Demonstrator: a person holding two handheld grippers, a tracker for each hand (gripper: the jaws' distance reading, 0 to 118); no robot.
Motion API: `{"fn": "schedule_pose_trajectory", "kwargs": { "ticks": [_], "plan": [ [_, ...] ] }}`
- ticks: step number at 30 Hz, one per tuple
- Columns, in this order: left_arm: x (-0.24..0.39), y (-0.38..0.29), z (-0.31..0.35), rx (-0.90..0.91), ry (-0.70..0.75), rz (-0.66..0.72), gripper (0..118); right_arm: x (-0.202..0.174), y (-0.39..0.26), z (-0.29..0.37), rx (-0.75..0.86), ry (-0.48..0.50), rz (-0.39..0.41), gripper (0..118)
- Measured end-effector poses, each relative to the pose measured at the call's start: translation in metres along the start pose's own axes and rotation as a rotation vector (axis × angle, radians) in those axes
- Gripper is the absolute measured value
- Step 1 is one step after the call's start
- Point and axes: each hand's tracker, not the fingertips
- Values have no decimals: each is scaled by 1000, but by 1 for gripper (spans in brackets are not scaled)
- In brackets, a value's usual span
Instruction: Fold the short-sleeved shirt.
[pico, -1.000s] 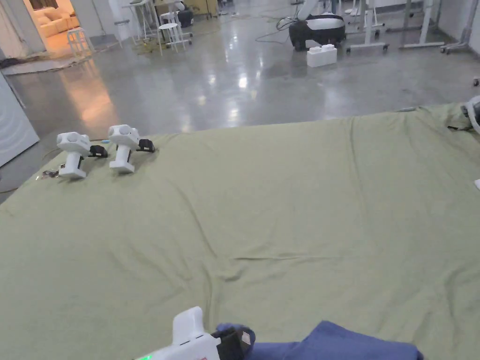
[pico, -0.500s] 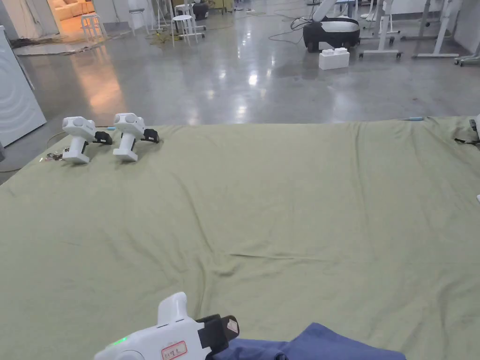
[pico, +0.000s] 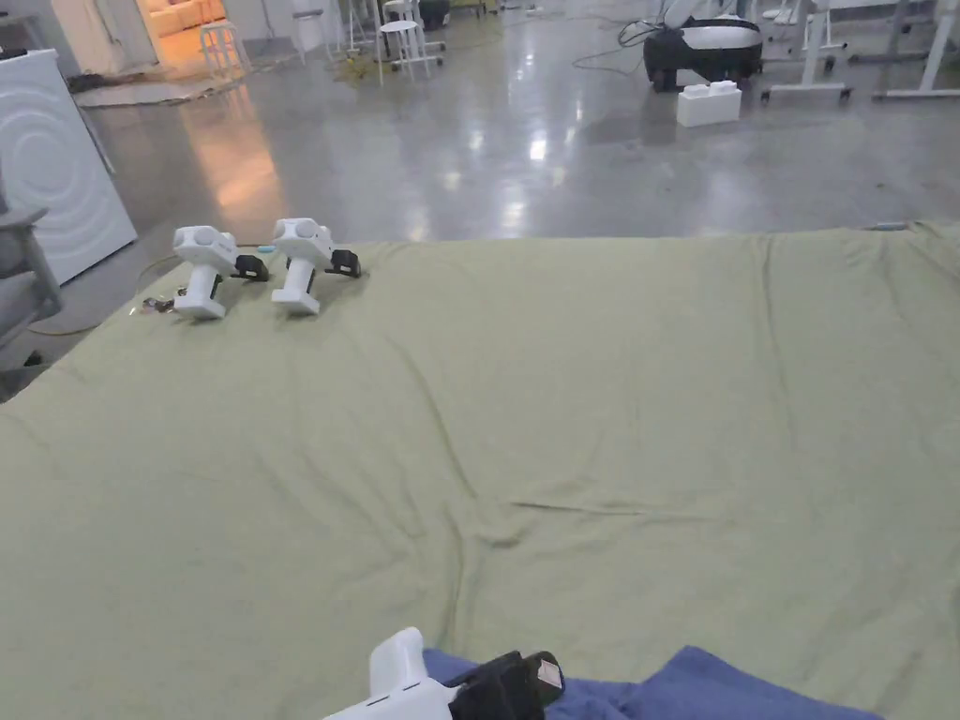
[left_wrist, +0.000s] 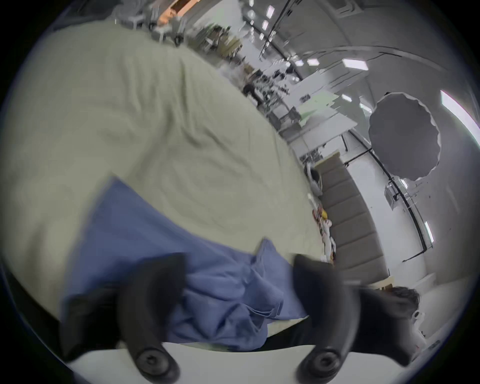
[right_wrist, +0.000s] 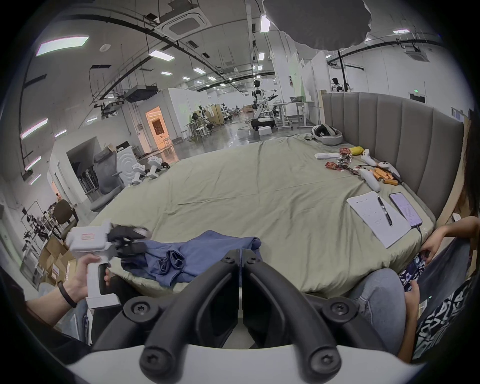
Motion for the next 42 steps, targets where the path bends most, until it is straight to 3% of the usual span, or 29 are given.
{"fn": "schedule_pose_trajectory", "kwargs": {
  "ticks": [1, 5, 9, 12, 13, 17, 21, 25, 28, 31, 33, 39, 40, 42],
  "plan": [
    [-9, 8, 19, 48, -5, 8, 104, -1, 0, -2, -2, 7, -3, 3],
    [-69, 28, 52, 117, 44, 206, 103, -6, 0, -10, -16, 38, -13, 3],
    [-117, 12, 20, 37, -33, 465, 98, -11, -2, -11, -31, 54, -10, 4],
    [-111, -9, -7, -7, -55, 478, 50, -11, -3, -6, -34, 40, 17, 4],
    [-109, -12, -11, -25, -14, 441, 25, -11, -3, -4, -34, 33, 20, 4],
    [-120, -13, -2, 51, -88, 560, 20, -2, -5, -2, -40, 21, -9, 4],
    [-117, 6, 34, 117, -58, 493, 20, 4, -5, -3, -39, 22, -52, 4],
    [-83, 50, 82, 153, 22, 155, 20, 8, -7, -8, -36, 41, -71, 4],
    [-30, 56, 85, 212, 61, 78, 20, 11, -10, -14, -40, 57, -89, 4],
    [31, 34, 50, 149, -17, -47, 20, 9, -13, -15, -46, 26, -96, 4],
    [69, 6, 12, 100, 16, -109, 20, 11, -14, -10, -37, 28, -89, 4],
    [116, -63, -88, -142, -47, -170, 20, 23, -22, 7, -37, -22, -98, 4],
    [116, -70, -101, -177, -50, -188, 28, 25, -23, 10, -40, -34, -102, 4],
    [114, -77, -119, -254, -6, -214, 62, 30, -26, 14, -41, -58, -112, 4]
  ]
}}
